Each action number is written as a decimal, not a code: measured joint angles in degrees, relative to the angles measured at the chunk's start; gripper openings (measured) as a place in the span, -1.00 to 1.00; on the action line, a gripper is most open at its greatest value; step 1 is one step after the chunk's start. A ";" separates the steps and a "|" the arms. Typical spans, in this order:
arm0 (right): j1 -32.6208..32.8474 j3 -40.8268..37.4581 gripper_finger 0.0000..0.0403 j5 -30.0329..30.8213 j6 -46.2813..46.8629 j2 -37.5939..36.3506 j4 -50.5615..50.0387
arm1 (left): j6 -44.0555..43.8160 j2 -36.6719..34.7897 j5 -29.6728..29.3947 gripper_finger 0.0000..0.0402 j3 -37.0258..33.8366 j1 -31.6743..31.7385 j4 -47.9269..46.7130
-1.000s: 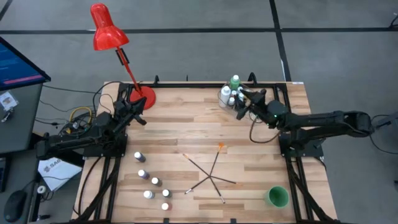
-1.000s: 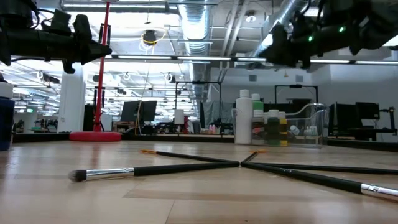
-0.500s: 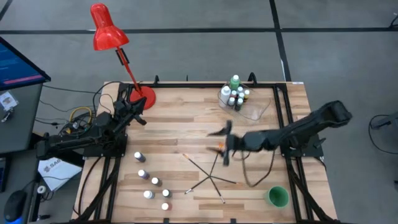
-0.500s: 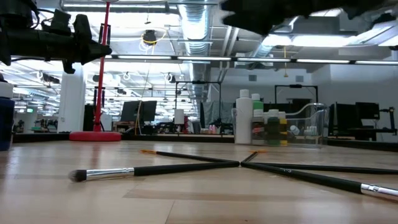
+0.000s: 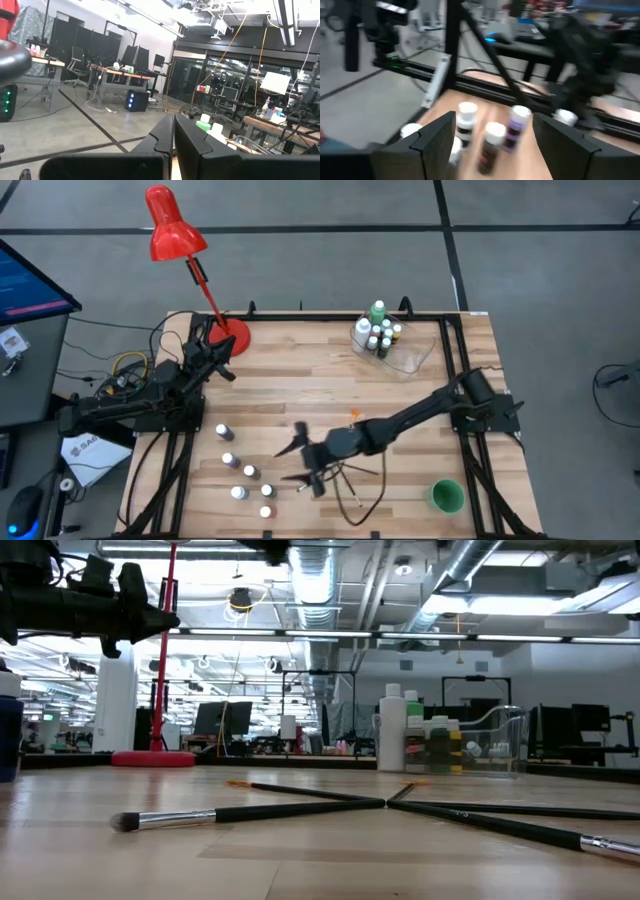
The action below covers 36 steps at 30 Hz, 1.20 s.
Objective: Pick & Place Paint Supplies
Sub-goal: Put the small black paint bottle into the transparent bin
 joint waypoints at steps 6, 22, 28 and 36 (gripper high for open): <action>0.22 12.21 0.30 -4.29 0.06 9.32 -5.81 | 0.00 0.00 0.01 -0.96 0.00 0.00 -0.01; 0.91 23.01 0.30 -9.32 6.64 21.92 -8.39 | 0.00 0.00 0.02 -0.96 0.01 -0.01 -0.01; 0.93 23.12 0.29 -9.33 6.90 22.64 -8.45 | 0.02 0.00 0.02 -0.96 0.00 0.01 -0.02; -0.02 23.11 0.29 -10.16 7.61 22.64 -8.49 | 0.00 0.00 0.00 -0.96 0.00 -0.02 0.00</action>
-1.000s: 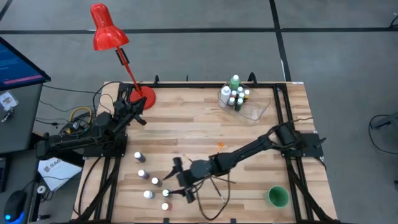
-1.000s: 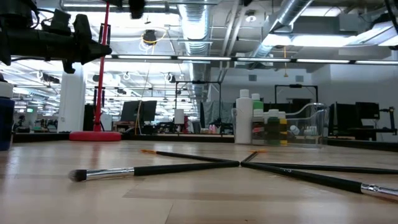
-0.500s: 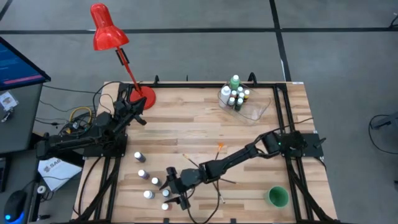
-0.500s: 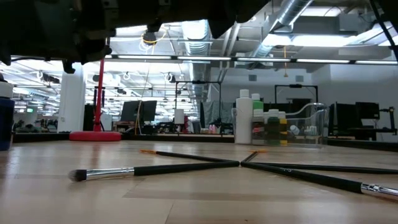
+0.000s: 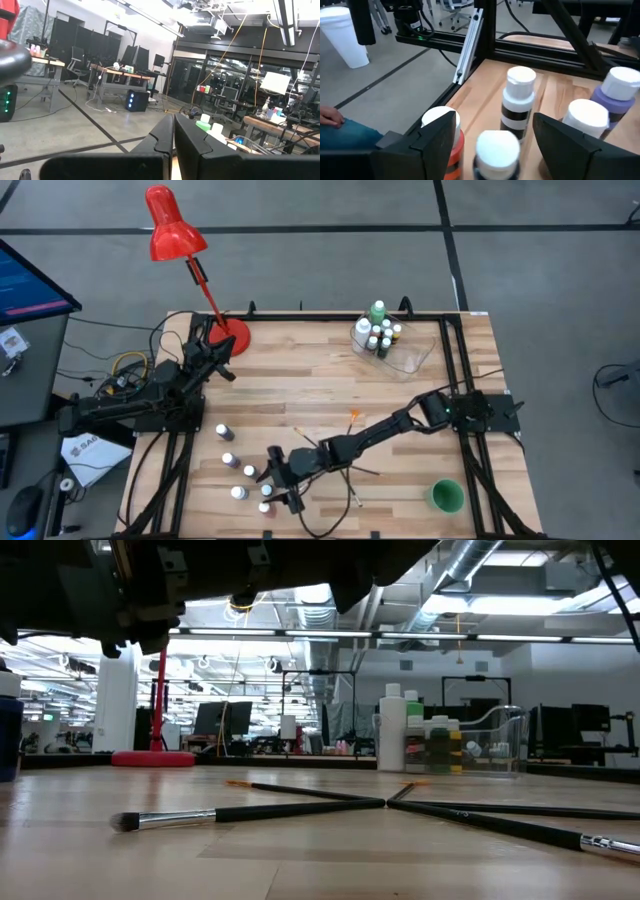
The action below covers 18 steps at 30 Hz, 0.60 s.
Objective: Pick & Place Paint Supplies
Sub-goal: Put the small black paint bottle into the transparent bin
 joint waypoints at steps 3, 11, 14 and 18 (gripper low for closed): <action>0.05 -0.10 0.29 -0.28 -0.79 -0.49 -0.31 | 0.00 0.00 0.00 -0.96 0.02 0.02 0.00; 0.09 -0.12 0.29 -0.44 -1.40 -0.55 -0.74 | 0.00 0.00 0.00 -0.96 0.01 0.02 0.00; -0.17 -0.12 0.29 -0.45 -1.40 -0.57 -0.71 | 0.00 0.00 0.01 -0.96 0.01 0.02 0.00; -0.67 -0.12 0.29 -0.45 -0.49 -0.57 -0.74 | 0.00 -0.01 0.01 -0.96 0.00 0.02 0.00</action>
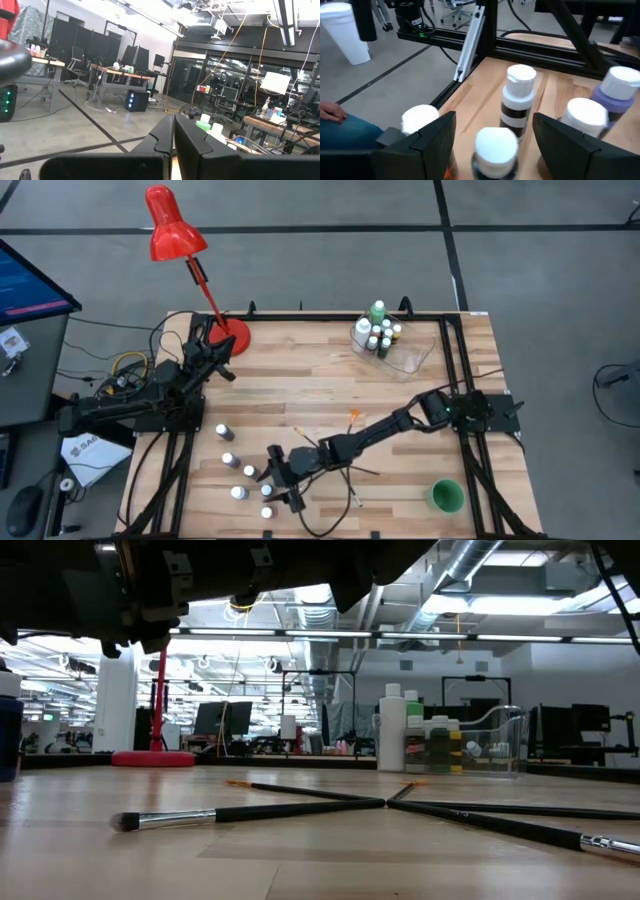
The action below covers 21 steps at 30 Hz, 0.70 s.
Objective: Pick & Place Paint Supplies
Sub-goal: Put the small black paint bottle into the transparent bin
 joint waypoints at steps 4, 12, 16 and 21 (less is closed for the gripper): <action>-0.42 0.00 0.29 0.01 0.49 0.28 -0.01 | 0.00 0.01 -0.01 -0.96 0.00 0.00 0.00; -0.32 -0.02 0.29 0.01 1.04 0.50 -0.78 | 0.00 0.01 -0.01 -0.96 0.00 0.00 -0.02; -0.37 -0.02 0.29 0.02 1.04 0.50 -1.04 | 0.02 0.01 0.00 -0.96 0.00 -0.01 0.00; -0.37 -0.02 0.29 0.07 1.04 0.50 -2.31 | 0.00 0.01 0.01 -0.96 0.00 0.00 0.00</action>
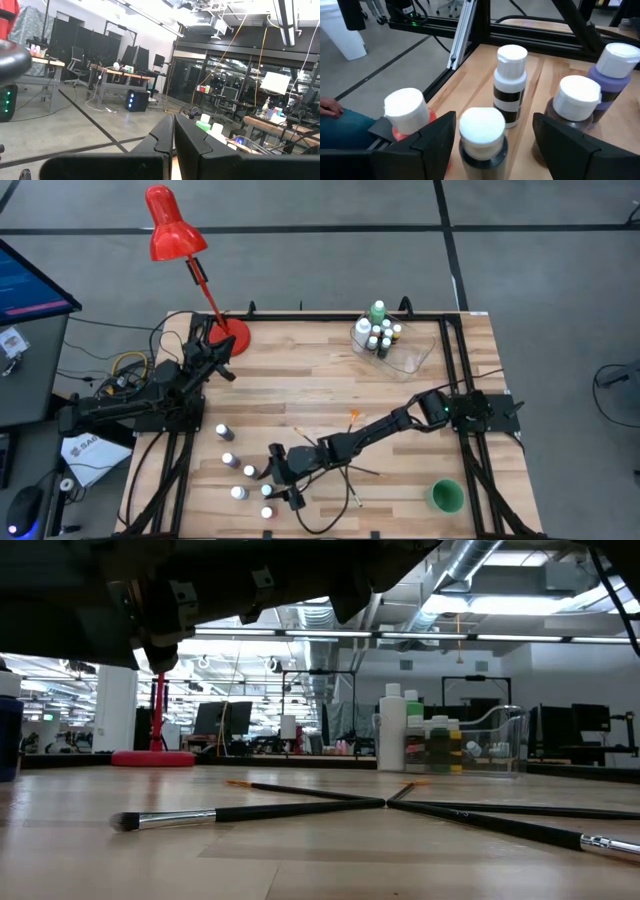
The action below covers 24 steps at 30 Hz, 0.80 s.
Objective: Pick & Place Paint Supplies
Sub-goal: Put the small black paint bottle into the transparent bin
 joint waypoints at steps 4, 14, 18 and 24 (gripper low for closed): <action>0.02 0.00 0.24 0.00 -0.17 0.00 -0.12 | 0.00 -0.02 0.00 -0.96 0.00 0.00 0.00; 0.02 0.00 -0.37 0.00 -0.63 0.00 -0.53 | 0.00 0.00 -0.02 -0.96 0.02 0.00 0.00; 0.02 0.00 -0.47 -0.03 -0.59 0.00 -0.55 | 0.00 0.00 -0.01 -0.96 0.02 -0.01 0.00; 0.02 0.00 -0.47 0.15 1.42 -0.99 -1.82 | 0.00 0.00 -0.01 -0.96 0.01 0.00 -0.01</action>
